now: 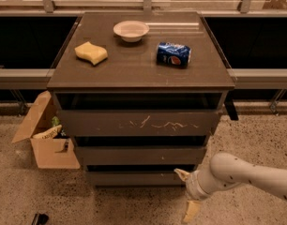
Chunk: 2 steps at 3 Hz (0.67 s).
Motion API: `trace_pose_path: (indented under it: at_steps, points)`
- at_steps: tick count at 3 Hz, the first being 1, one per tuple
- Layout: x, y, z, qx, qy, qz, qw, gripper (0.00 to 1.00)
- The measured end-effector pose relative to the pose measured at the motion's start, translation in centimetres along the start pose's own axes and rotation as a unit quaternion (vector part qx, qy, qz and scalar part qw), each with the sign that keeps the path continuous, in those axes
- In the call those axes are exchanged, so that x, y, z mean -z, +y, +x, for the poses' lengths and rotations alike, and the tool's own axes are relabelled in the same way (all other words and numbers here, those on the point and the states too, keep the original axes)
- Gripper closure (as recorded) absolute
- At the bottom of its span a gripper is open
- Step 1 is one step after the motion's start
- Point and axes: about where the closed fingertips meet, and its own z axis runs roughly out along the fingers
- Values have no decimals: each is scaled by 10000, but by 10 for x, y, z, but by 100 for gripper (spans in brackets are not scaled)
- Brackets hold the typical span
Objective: Open bottom drawer
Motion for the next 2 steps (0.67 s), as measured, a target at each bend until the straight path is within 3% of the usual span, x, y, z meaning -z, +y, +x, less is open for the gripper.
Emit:
trace_pose_path:
  at_steps: [2]
  points:
    - [-72, -20, 24, 35, -268, -137, 9995, 0]
